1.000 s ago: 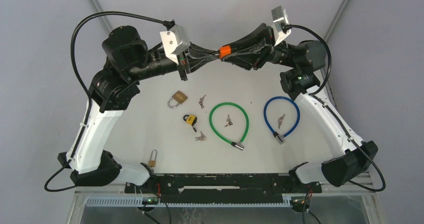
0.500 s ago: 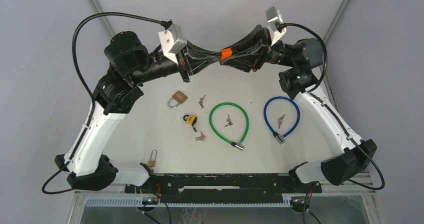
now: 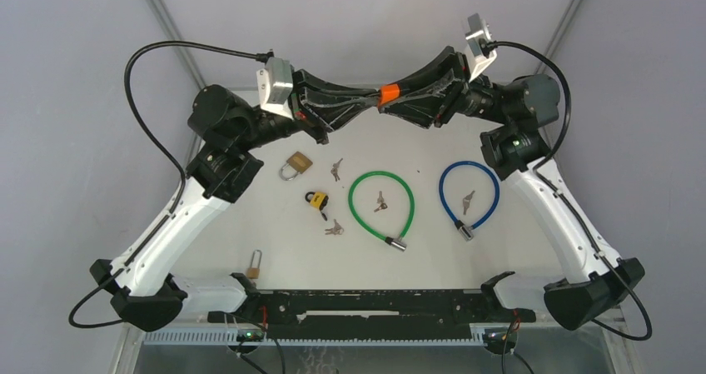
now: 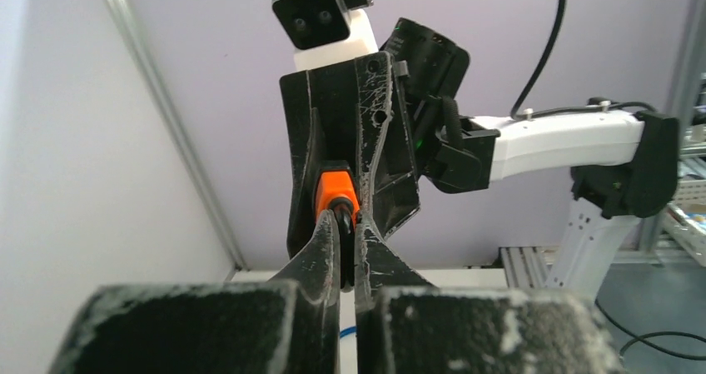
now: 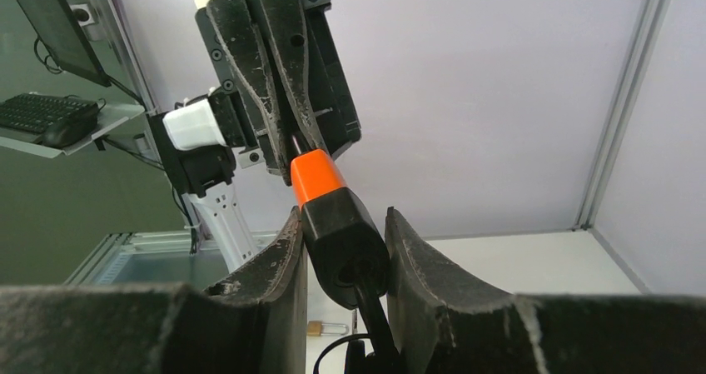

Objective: Lock with the key
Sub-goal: Lock the lock.

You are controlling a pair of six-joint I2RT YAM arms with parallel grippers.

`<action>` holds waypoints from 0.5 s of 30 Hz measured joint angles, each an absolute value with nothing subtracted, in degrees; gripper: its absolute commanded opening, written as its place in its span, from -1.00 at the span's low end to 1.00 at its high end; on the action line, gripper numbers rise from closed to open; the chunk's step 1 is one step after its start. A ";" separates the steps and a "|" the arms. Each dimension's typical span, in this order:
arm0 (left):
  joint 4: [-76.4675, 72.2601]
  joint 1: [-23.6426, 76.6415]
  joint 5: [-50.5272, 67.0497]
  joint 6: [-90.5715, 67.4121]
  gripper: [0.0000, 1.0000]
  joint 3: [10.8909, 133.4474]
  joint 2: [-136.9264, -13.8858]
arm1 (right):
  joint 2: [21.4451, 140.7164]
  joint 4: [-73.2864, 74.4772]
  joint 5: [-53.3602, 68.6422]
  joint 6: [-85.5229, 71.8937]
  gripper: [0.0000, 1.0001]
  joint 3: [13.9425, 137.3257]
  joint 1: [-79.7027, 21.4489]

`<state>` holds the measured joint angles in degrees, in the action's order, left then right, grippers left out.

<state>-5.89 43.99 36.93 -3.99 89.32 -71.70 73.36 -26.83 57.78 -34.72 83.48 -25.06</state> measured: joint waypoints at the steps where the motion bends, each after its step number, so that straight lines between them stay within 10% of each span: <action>1: -6.96 43.99 38.02 -4.91 -1.00 89.34 -71.70 | 72.88 -25.61 57.58 -34.11 -1.00 83.96 -25.39; 15: 2.85 44.01 43.20 1.52 -1.00 95.98 -74.56 | 68.07 3.75 53.23 -19.62 -1.00 91.66 -26.24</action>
